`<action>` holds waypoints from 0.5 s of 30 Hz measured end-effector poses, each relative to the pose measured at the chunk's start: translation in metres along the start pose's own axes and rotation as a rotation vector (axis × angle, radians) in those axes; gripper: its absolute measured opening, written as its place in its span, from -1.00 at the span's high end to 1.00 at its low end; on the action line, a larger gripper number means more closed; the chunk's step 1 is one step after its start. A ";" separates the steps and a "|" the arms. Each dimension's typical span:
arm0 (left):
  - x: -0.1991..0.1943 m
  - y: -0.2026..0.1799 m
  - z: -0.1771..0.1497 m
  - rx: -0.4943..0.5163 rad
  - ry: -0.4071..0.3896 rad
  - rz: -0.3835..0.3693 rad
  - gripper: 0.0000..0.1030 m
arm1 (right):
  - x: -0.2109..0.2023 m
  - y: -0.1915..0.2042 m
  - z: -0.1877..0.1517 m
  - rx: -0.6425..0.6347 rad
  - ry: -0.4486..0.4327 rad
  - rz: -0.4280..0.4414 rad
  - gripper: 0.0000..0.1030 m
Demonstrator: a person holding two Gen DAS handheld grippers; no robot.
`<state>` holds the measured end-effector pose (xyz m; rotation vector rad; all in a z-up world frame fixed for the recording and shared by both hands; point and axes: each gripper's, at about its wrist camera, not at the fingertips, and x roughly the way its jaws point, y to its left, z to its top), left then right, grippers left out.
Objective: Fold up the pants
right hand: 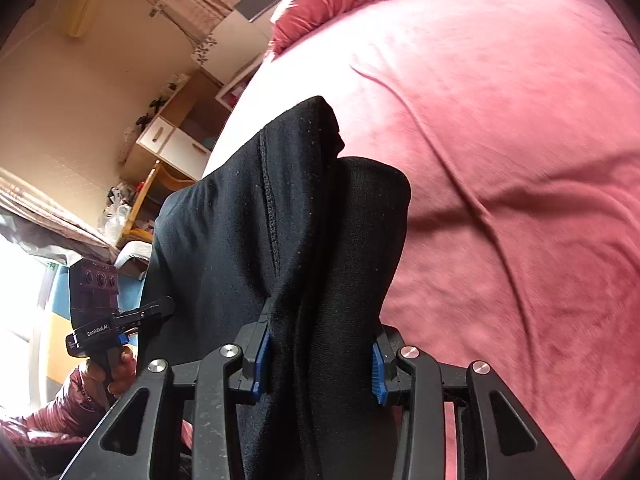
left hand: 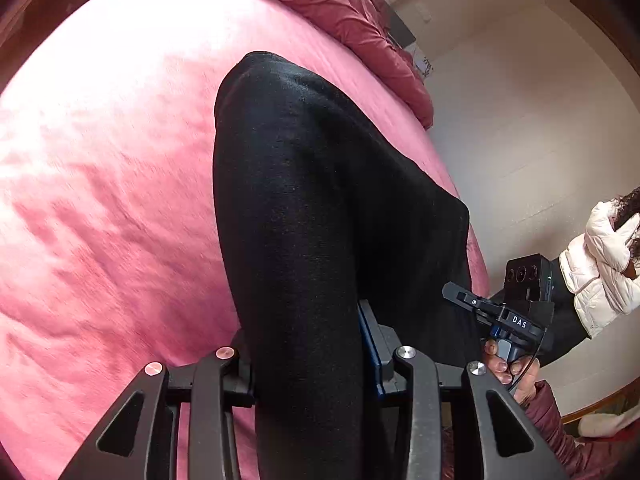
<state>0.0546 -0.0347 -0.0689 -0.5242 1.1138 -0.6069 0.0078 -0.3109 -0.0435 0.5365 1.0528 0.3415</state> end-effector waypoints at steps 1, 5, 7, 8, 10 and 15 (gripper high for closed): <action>-0.003 0.000 0.005 0.009 -0.013 0.012 0.23 | 0.005 0.006 0.007 -0.008 -0.004 0.002 0.25; -0.010 0.003 0.031 0.011 -0.057 0.042 0.23 | 0.025 0.024 0.037 -0.019 -0.017 0.015 0.24; -0.011 0.009 0.046 0.000 -0.075 0.058 0.24 | 0.037 0.032 0.055 -0.029 -0.014 0.014 0.24; -0.011 0.010 0.053 -0.005 -0.083 0.068 0.23 | 0.043 0.037 0.063 -0.035 -0.011 0.013 0.24; -0.013 0.019 0.070 -0.016 -0.096 0.085 0.23 | 0.056 0.044 0.080 -0.037 -0.007 0.012 0.24; -0.012 0.035 0.106 -0.036 -0.116 0.129 0.23 | 0.084 0.053 0.116 -0.042 0.006 0.012 0.24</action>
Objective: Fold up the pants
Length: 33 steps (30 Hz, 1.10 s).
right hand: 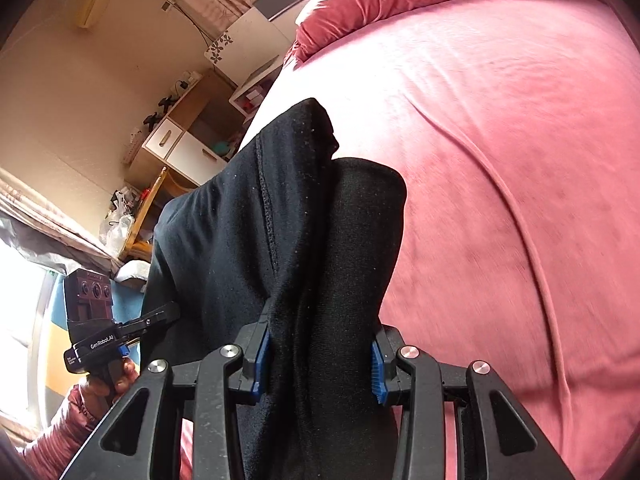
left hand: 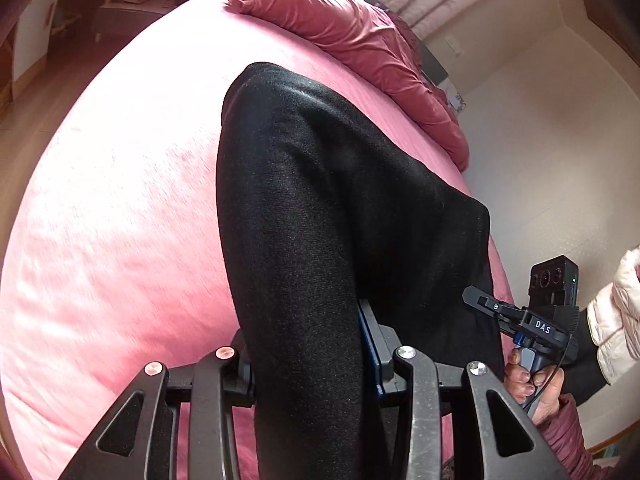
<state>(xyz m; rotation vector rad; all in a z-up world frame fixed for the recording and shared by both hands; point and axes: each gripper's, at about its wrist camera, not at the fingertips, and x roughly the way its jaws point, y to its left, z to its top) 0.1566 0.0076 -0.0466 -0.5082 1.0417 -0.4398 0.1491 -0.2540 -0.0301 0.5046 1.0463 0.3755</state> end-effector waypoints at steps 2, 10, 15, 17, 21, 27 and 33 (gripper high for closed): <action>0.006 0.003 0.014 0.000 -0.004 0.021 0.23 | 0.009 -0.001 0.010 -0.001 0.006 0.001 0.25; 0.052 0.027 0.055 -0.040 0.037 0.086 0.18 | 0.056 -0.021 0.034 0.065 0.062 -0.012 0.24; 0.075 0.054 0.050 -0.079 0.039 0.108 -0.23 | 0.084 -0.050 0.025 0.144 0.079 0.004 0.08; 0.072 0.057 0.047 -0.079 0.028 0.092 -0.24 | 0.085 -0.054 0.021 0.155 0.068 0.030 0.05; 0.067 0.054 0.045 -0.080 0.027 0.095 -0.23 | 0.082 -0.050 0.022 0.136 0.073 0.012 -0.04; 0.047 0.053 0.044 -0.121 -0.005 0.121 -0.19 | 0.062 -0.040 0.027 0.105 0.069 -0.040 -0.17; 0.011 0.063 0.027 -0.149 -0.076 0.129 -0.19 | 0.016 -0.023 0.016 0.032 -0.003 -0.064 -0.18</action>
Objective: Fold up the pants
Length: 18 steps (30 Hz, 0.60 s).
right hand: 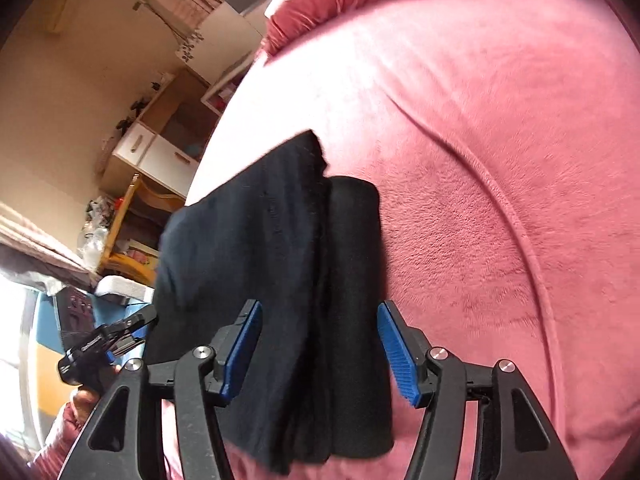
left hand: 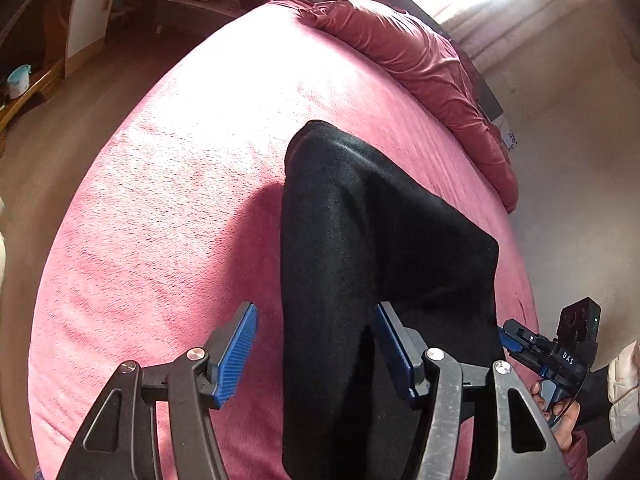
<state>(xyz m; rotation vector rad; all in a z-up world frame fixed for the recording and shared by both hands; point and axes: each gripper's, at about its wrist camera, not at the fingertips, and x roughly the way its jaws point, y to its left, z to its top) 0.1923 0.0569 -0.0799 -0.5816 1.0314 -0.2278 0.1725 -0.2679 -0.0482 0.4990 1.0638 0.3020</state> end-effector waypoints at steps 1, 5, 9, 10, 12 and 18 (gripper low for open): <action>-0.006 0.004 -0.005 -0.008 -0.008 0.002 -0.19 | -0.005 0.005 -0.004 -0.013 -0.005 0.004 -0.17; -0.023 0.016 -0.025 -0.014 -0.024 0.020 -0.19 | -0.013 0.024 -0.019 -0.071 0.018 -0.007 -0.05; -0.026 0.010 -0.043 0.021 -0.023 0.047 -0.19 | 0.001 0.041 -0.039 -0.155 0.075 -0.122 0.80; -0.025 0.006 -0.047 0.043 -0.024 0.071 -0.19 | 0.004 0.043 -0.043 -0.173 0.082 -0.166 0.85; -0.019 -0.004 -0.051 0.069 -0.014 0.099 -0.19 | 0.006 0.044 -0.045 -0.192 0.072 -0.210 0.87; -0.009 -0.015 -0.062 0.109 -0.016 0.161 -0.24 | 0.011 0.018 -0.049 -0.138 0.050 -0.244 0.88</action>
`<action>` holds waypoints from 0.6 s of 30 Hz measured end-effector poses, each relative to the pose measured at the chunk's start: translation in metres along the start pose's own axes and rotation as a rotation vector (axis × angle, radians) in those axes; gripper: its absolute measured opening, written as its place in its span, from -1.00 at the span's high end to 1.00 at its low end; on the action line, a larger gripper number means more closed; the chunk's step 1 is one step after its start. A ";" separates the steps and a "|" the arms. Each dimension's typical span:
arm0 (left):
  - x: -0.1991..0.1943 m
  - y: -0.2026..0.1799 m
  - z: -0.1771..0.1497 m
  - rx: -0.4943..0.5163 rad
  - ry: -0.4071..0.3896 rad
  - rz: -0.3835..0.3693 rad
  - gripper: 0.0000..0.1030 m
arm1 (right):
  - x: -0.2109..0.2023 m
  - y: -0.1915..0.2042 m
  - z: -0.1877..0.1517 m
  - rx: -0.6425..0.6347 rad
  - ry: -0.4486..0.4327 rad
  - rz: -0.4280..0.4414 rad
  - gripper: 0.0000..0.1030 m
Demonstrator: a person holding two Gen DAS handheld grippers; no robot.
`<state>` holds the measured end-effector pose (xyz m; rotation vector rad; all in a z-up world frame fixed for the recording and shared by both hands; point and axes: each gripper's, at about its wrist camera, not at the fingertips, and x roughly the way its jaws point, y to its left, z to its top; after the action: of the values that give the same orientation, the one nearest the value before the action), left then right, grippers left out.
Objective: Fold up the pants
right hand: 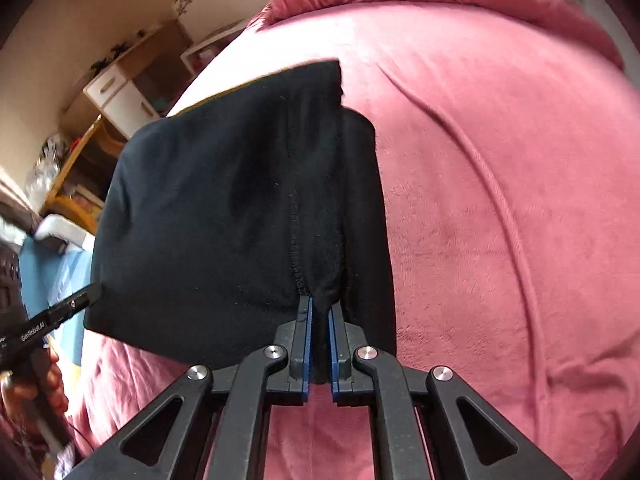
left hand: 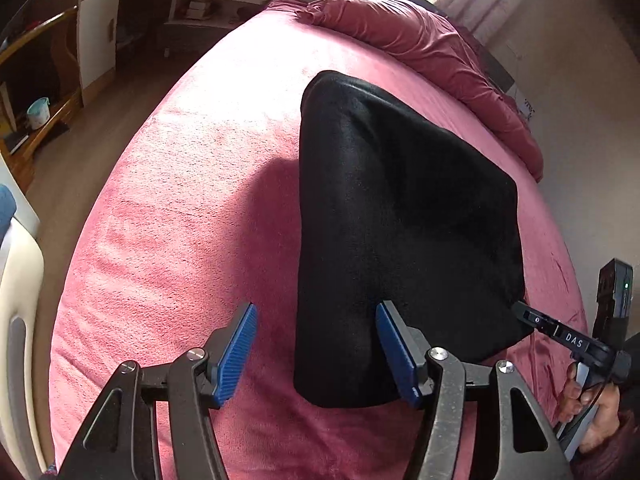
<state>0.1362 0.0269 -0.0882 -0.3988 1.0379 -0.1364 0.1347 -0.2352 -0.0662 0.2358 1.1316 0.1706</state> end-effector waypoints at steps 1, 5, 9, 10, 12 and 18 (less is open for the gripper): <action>-0.002 0.000 -0.001 -0.009 -0.007 0.002 -0.24 | -0.002 0.001 -0.001 -0.002 -0.001 -0.003 0.87; -0.013 -0.004 -0.008 -0.003 -0.026 0.016 -0.23 | -0.009 0.009 -0.001 0.000 -0.012 -0.015 0.84; -0.031 -0.017 -0.015 0.043 -0.065 0.038 -0.20 | -0.021 0.012 -0.008 0.007 -0.038 -0.021 0.72; -0.036 -0.022 -0.018 0.063 -0.080 0.049 -0.20 | -0.024 0.013 -0.010 0.005 -0.043 -0.029 0.67; -0.045 -0.031 -0.023 0.092 -0.105 0.055 -0.20 | -0.029 0.017 -0.015 0.000 -0.056 -0.040 0.55; -0.065 -0.048 -0.032 0.141 -0.165 0.077 -0.20 | -0.040 0.031 -0.024 -0.015 -0.091 -0.082 0.32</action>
<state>0.0800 -0.0059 -0.0314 -0.2378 0.8742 -0.1056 0.0960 -0.2135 -0.0330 0.1813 1.0474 0.0945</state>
